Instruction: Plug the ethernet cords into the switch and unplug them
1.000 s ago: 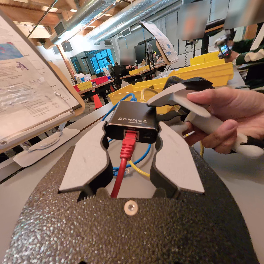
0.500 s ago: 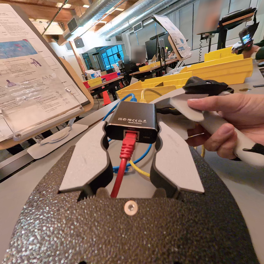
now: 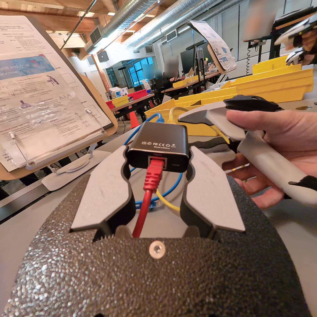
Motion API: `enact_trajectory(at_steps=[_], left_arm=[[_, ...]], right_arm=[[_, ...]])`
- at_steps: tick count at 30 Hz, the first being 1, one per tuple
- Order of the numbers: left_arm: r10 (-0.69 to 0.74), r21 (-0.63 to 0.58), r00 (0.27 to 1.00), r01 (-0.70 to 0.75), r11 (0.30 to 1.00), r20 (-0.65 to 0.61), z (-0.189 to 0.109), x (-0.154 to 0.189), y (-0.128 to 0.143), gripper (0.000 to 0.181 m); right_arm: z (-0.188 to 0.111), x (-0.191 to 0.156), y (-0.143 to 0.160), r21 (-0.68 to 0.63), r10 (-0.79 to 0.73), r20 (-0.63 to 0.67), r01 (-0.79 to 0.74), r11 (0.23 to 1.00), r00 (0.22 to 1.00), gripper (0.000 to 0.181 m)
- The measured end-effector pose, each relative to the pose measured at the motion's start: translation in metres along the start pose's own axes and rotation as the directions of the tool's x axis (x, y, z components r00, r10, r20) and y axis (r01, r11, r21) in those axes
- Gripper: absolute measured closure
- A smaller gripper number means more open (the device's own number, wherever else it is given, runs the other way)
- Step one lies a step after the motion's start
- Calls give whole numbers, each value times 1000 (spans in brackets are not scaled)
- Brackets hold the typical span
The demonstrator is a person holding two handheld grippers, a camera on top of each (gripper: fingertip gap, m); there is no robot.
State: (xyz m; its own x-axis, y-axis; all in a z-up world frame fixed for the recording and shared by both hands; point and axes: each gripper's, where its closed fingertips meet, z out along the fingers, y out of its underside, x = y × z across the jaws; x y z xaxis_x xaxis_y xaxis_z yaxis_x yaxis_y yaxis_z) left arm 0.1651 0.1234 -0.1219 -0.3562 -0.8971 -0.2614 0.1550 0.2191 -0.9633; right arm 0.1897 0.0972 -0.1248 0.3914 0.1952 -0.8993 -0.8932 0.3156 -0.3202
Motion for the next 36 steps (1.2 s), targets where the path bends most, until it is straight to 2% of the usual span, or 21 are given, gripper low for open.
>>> enact_trajectory(at_steps=[6,18,25,29,33,36], left_arm=[[27,-14,1000,-27,1000,3,2,3,1,118],[70,-29,997,-69,997,13,4,8,2,118],[87,-38,996,-86,996,16,4,9,4,118],[122,-72,992,-119,990,33,5,8,9,118],[136,-59,989,-133,989,53,4,5,7,118],[146,-50,988,-143,988,60,4,3,7,117]], right_arm=[[1,-9,6,-30,-3,57,5,1000,998,168],[0,-7,4,14,89,92,-90,996,992,167],[-1,-5,4,16,68,83,-70,997,994,168],[-1,-1,6,-25,4,82,-2,1000,997,167],[2,-4,6,-72,31,127,-22,997,991,168],[5,-10,5,-55,8,165,1,999,986,168]])
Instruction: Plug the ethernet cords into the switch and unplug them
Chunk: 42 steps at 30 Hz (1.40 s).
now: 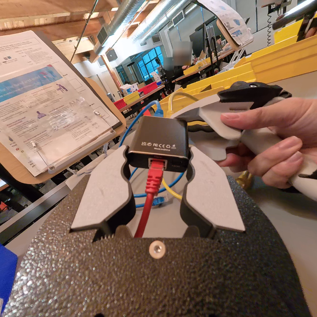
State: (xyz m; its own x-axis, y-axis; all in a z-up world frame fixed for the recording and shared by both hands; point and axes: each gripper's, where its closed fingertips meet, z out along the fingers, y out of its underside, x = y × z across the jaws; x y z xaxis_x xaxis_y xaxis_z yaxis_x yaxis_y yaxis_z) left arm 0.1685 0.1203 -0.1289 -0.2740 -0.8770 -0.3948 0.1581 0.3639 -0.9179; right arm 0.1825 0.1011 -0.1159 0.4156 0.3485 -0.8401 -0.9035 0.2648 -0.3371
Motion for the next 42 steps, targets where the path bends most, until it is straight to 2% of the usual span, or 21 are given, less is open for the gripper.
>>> enact_trajectory(at_steps=[3,6,11,18,25,30,37,38,42], left_arm=[[25,-9,1000,-24,1000,13,-2,-1,2,118],[30,4,999,-30,1000,24,-4,-2,-1,118],[27,1,999,-27,1000,32,-3,-2,-2,118],[-28,24,999,27,999,30,-6,-9,1,118],[-55,79,998,52,995,32,-10,-14,-5,118],[2,74,997,-8,997,83,-11,-15,-10,118],[-94,71,993,89,993,67,-8,-14,-6,118],[-84,66,994,79,995,76,-8,-15,-5,118],[131,-15,976,-130,991,175,-8,-17,-5,118]], right_arm=[[1,4,1,53,22,23,-24,998,999,168],[2,3,3,52,36,46,-38,998,998,168],[2,4,1,75,46,19,-47,996,999,168],[10,1,4,64,-98,-46,101,993,994,167],[18,-11,6,98,-134,-38,137,986,990,168],[19,-16,5,96,-178,-35,181,979,983,168],[20,-12,3,108,-188,-28,190,976,982,168],[20,-12,3,105,-186,-17,186,977,982,168],[20,-8,1,124,-136,20,132,983,991,169]])
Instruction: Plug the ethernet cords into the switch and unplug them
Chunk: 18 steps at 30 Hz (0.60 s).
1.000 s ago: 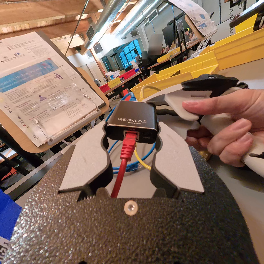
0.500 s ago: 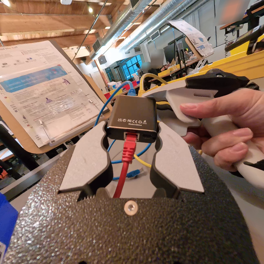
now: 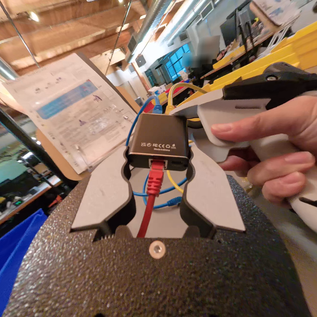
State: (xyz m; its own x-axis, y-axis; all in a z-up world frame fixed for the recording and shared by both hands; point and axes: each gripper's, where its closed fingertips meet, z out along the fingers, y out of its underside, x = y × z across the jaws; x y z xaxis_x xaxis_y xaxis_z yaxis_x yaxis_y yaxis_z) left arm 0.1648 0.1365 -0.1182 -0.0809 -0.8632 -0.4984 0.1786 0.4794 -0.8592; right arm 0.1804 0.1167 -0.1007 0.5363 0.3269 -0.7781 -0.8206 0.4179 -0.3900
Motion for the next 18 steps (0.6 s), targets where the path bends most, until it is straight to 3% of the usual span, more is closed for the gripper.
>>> enact_trajectory(at_steps=[6,10,13,16,18], left_arm=[[-230,-20,971,229,973,-68,4,2,8,118],[-68,-34,998,68,997,-16,3,-1,9,118],[-126,-16,991,125,992,-48,3,1,9,118],[-92,53,994,96,994,-66,-3,-2,2,118],[-104,53,992,108,993,-77,-3,0,1,118]], right_arm=[[2,7,0,-21,-35,-6,35,999,999,168],[3,9,0,-14,-19,4,19,1000,1000,169],[2,10,0,-33,-26,-3,26,999,1000,168],[3,0,4,-92,11,48,-7,996,999,169],[1,0,4,-108,-10,16,12,994,1000,169]])
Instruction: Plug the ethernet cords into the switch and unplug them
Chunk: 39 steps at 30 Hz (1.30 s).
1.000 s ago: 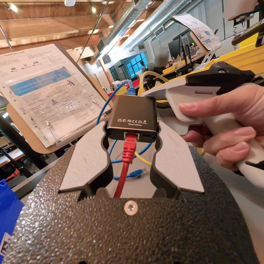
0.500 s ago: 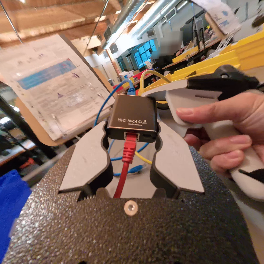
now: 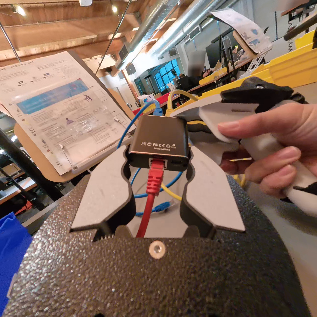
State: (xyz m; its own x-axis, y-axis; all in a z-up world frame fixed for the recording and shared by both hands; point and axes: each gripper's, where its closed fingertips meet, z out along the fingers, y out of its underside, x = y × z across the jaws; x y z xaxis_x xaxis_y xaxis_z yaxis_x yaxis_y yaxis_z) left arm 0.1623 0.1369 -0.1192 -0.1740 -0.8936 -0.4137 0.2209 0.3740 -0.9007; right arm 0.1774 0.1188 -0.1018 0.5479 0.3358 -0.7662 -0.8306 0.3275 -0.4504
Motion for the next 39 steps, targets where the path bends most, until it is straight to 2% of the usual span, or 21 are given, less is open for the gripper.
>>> enact_trajectory(at_steps=[4,19,23,26,39], left_arm=[[6,-7,1000,-6,1000,-4,2,4,-1,118],[-66,0,998,66,998,-24,1,2,1,118],[-44,-3,998,44,999,-35,2,6,0,118],[18,-26,1000,-17,1000,15,2,4,0,118],[-75,0,997,75,997,1,1,3,-1,118]], right_arm=[[-5,-1,-3,42,32,-7,-32,999,999,169],[-2,3,-2,55,49,10,-50,997,999,168],[-1,5,-3,76,55,-5,-54,996,998,166],[1,6,-3,80,61,-17,-59,995,998,167],[-1,5,-3,98,96,-25,-93,991,995,167]])
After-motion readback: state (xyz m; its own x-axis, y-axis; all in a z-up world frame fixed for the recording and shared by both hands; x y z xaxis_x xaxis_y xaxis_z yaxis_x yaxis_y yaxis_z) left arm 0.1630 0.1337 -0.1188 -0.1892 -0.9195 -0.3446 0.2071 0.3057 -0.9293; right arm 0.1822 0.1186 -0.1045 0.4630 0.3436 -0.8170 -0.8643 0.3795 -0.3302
